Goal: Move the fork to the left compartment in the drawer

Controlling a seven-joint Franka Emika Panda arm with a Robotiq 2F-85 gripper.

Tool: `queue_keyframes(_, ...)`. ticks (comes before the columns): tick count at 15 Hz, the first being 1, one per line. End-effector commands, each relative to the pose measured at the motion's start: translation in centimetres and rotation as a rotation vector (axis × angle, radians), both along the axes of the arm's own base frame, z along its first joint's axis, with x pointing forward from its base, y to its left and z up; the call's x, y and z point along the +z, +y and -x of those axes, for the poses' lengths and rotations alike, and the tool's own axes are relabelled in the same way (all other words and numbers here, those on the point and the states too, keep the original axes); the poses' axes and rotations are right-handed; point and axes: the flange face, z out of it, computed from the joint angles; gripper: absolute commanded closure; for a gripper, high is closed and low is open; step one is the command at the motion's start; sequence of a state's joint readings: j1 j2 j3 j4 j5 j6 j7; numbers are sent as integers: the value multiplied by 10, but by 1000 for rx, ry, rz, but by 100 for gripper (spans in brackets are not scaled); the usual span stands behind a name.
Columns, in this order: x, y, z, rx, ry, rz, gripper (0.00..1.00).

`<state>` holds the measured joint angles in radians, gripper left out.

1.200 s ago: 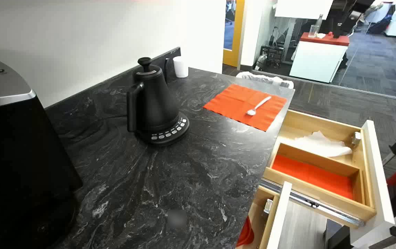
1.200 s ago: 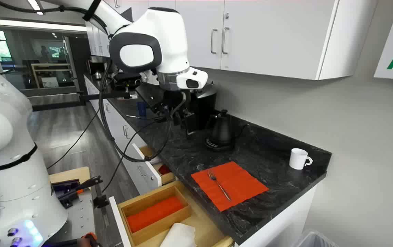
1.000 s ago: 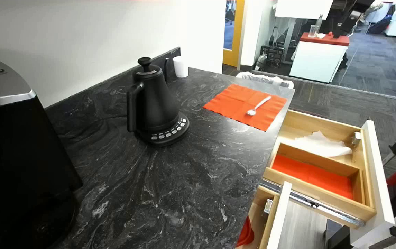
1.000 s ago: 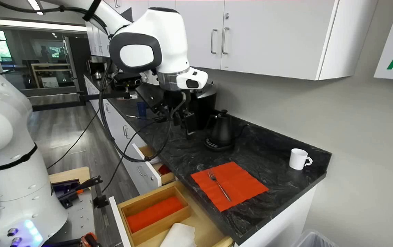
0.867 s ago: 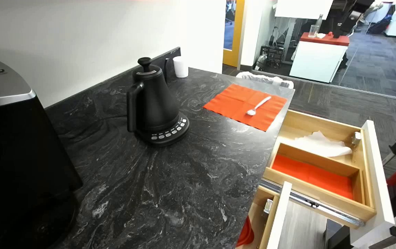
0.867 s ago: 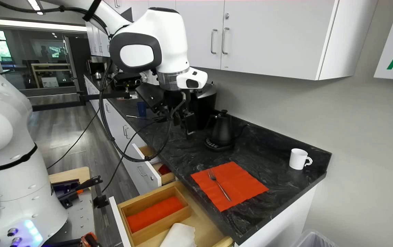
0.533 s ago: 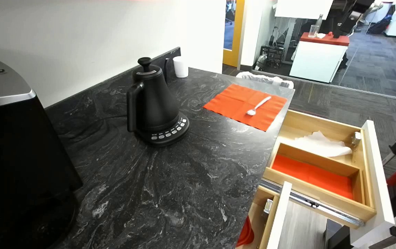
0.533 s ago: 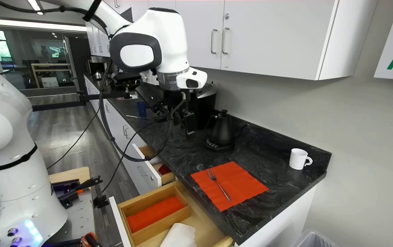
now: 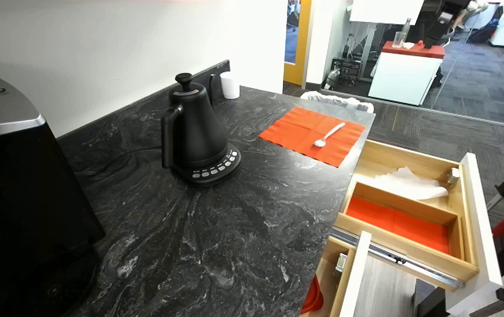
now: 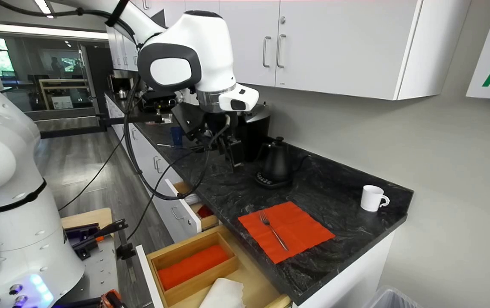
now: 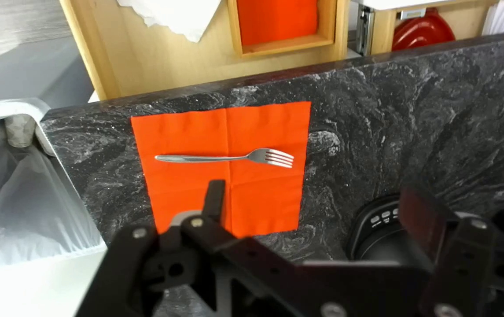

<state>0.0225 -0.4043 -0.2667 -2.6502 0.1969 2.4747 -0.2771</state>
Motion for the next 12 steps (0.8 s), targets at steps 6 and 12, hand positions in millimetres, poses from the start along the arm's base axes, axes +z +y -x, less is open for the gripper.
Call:
queue_keyframes(6, -91, 42, -71, -461, -38, -77, 0)
queue_keyframes(12, -136, 31, -117, -761, -1, -84, 0)
